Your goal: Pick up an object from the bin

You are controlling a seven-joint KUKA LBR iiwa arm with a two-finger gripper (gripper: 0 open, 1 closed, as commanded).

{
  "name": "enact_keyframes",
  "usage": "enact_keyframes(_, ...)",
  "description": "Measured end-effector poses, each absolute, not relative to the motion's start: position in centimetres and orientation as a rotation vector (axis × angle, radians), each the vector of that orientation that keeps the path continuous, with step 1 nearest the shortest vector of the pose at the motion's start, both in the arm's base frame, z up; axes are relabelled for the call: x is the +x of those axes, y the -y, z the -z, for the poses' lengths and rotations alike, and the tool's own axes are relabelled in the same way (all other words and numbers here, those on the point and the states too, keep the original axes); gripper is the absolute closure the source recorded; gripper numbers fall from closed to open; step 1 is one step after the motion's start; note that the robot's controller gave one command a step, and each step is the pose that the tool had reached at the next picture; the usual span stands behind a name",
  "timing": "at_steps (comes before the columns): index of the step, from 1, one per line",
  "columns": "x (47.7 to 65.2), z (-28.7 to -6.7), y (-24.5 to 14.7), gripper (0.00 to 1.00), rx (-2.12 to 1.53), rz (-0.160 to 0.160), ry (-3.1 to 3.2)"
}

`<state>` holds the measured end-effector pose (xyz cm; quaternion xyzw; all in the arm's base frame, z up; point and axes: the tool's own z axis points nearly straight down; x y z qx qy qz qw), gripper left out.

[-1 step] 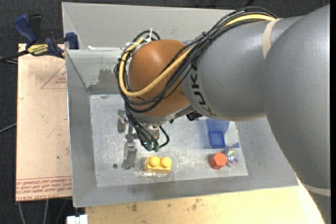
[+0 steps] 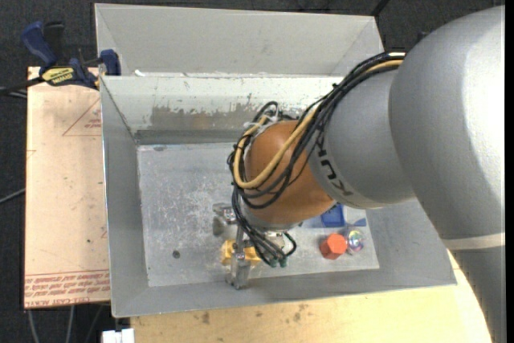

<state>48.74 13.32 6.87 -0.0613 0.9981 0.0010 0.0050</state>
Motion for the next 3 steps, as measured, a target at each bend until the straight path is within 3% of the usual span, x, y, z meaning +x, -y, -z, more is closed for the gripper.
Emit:
enact_keyframes(1, 47.9, -10.0, -11.6, 0.0, -0.023, -0.002, -3.14)
enact_keyframes(2, 48.0, -11.0, -11.6, 0.0, -0.011, -0.003, -3.14)
enact_keyframes(3, 48.3, -7.2, -12.2, 0.0, -0.197, -0.005, -3.119)
